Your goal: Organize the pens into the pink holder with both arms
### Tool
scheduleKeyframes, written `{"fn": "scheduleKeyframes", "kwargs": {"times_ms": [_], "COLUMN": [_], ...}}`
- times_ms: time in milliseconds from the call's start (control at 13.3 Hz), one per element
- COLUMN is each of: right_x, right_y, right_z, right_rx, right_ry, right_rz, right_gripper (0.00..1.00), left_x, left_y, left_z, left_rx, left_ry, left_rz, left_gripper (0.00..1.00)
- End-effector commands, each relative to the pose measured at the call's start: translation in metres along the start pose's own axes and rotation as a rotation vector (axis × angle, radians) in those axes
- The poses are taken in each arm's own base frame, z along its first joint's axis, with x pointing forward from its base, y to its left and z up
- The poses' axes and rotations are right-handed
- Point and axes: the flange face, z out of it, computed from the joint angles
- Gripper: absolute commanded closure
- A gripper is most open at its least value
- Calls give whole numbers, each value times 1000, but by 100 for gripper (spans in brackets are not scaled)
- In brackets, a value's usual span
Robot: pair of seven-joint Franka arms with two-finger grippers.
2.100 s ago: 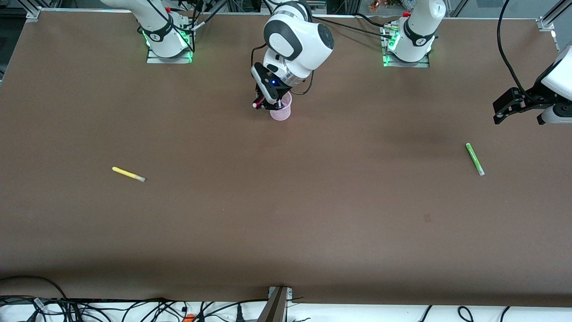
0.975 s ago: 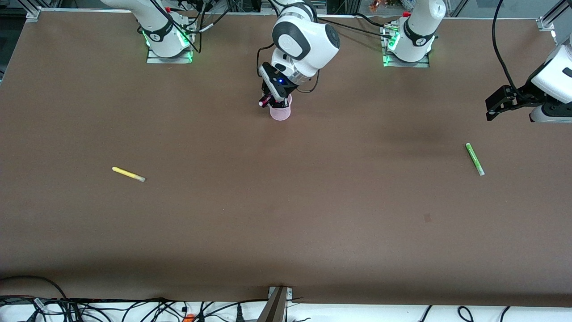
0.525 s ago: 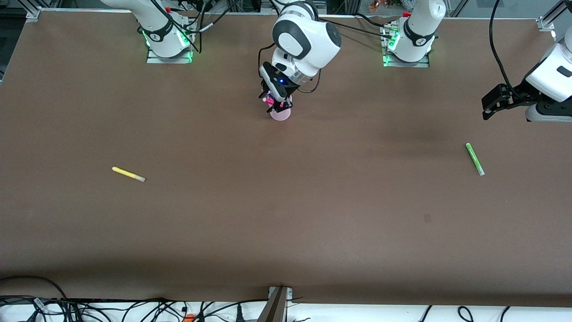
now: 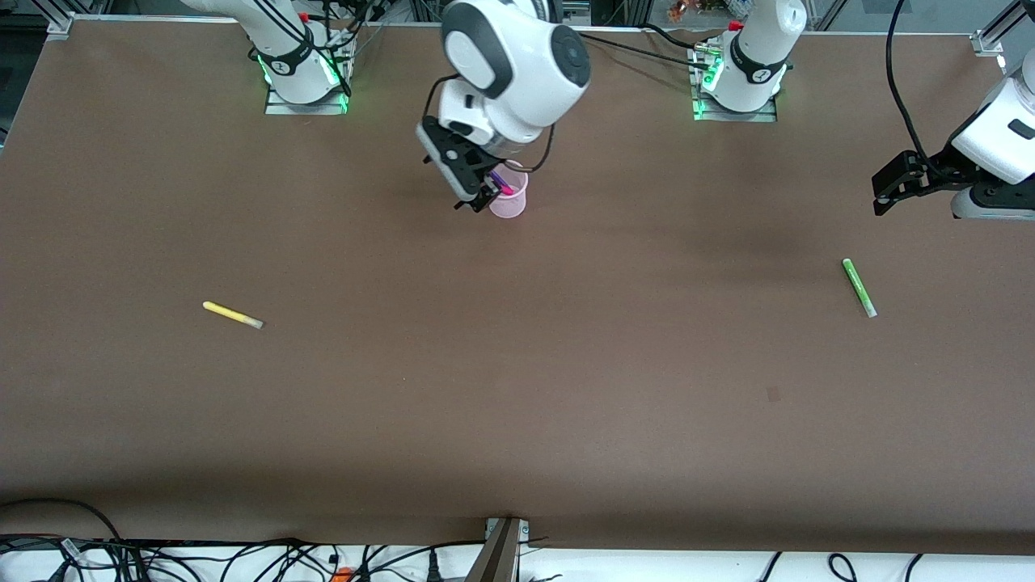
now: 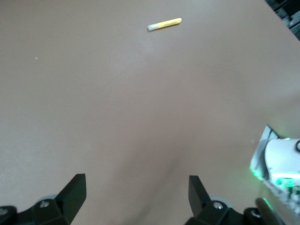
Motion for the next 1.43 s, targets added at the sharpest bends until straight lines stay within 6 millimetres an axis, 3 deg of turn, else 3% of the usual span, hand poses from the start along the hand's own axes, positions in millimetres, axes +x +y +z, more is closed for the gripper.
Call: {"fn": "scheduleKeyframes", "kwargs": {"times_ms": [0,225,450,600,750,975,1125,1350], "right_x": [88,183,266,314,349,369,369,368], "right_y": [43,89,130,154,173,179,178,192], "right_z": [-20,-21,-1,19,38,62,78,95], "right_rx": [16,80,149,224,281,314,353,431], "right_ry": [-166,-269,-355,-400,-402,-384,-356,-303], "right_rz": [-162,-350,-511,-615,-748,-873,-925,-910], "right_gripper": [3,3,3,3,3,3,3,2], "left_x": [3,4,4,4,3,4,4,3], "left_y": [2,2,8,10,11,13,13,12], "left_z": [-8,-7,-8,-8,-8,-8,-8,-9], "left_rx": [-16,-10,-11,-11,-11,-9,-9,-9], "left_ry": [3,2,4,3,1,3,3,1], "left_rz": [-8,-6,3,6,8,11,11,9], "left_gripper": [0,0,0,0,0,0,0,0]}}
